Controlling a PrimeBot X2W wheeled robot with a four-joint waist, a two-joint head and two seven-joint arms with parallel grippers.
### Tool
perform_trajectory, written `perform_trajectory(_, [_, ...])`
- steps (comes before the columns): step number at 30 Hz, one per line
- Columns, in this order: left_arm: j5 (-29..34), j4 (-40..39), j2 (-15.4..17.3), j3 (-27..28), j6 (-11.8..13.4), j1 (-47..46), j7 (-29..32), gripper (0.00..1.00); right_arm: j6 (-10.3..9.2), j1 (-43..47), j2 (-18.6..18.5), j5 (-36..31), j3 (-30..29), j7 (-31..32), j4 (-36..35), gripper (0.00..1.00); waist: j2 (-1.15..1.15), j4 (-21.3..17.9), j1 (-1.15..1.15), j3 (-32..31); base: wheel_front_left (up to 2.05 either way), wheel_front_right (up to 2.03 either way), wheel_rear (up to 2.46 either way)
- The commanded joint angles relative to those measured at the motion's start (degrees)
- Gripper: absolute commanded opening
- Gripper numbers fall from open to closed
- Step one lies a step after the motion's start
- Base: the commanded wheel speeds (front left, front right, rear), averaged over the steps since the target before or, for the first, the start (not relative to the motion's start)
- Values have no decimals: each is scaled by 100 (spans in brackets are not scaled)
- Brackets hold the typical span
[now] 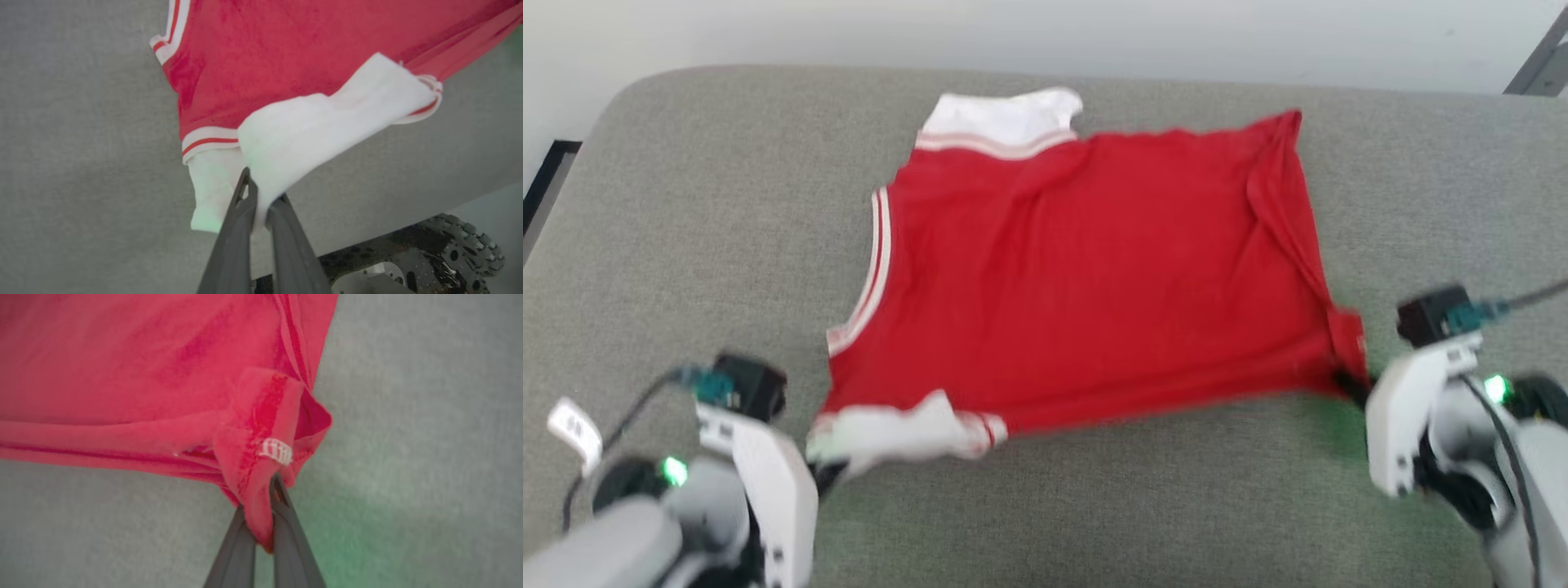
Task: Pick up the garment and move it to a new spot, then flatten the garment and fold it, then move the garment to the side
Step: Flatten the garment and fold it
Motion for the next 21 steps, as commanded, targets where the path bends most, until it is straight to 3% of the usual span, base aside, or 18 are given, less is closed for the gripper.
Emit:
perform_trajectory(1, [-69,-83,125,5,148,208,-55,0,-40,272,-128,40,-148,193,-169,0,0,-16,0,-38,0,0,0])
perform_trajectory(7, [-271,-579,357,-105,470,911,-271,0,-39,1570,-129,79,-600,1047,-1477,0,0,-19,0,-148,0,0,0])
perform_trajectory(12, [-361,-725,438,-185,598,1249,-387,0,-37,2402,70,141,-901,1521,-2350,0,0,-52,0,-204,0,0,0])
perform_trajectory(21, [-184,-1008,735,-41,651,1024,-371,0,-37,2733,317,-9,-1395,1845,-3371,0,0,-79,0,-169,0,0,0])
